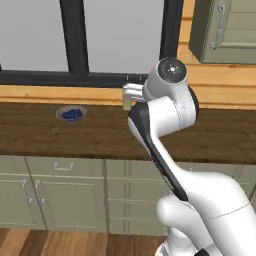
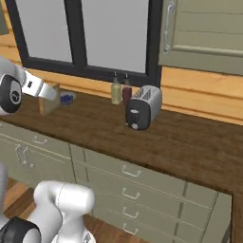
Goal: Start the toaster. Once the lever pops up, take the bread to the plate on the dining counter.
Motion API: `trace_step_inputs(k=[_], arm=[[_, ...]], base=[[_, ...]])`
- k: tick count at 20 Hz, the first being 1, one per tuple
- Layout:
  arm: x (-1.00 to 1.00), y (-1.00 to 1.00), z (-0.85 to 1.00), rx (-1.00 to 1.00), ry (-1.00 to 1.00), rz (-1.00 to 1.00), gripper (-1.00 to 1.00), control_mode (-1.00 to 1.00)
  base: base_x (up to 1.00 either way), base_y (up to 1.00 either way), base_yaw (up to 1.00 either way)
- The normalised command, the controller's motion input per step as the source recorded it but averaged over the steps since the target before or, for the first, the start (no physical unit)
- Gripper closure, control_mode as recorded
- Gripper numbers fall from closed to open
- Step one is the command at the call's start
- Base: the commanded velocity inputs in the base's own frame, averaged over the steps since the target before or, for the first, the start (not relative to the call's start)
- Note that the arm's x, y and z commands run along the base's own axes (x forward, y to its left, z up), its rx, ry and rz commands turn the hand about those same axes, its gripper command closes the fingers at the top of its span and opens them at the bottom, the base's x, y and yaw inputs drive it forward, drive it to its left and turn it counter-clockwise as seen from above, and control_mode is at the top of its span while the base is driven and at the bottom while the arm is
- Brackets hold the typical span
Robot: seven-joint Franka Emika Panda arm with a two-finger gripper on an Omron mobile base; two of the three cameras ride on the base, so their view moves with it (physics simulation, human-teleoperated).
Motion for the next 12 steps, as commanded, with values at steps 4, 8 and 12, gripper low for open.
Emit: trace_step_inputs(k=[4,8,12], arm=[[0.0,0.0,0.0,0.0,0.0,0.0,1.0,1.0],[0.0,0.0,0.0,0.0,0.0,0.0,1.0,1.0],[0.0,0.0,0.0,0.0,0.0,0.0,1.0,1.0]], base=[[-0.02,0.49,0.94],[0.0,0.39,0.95],[0.0,0.41,0.93]])
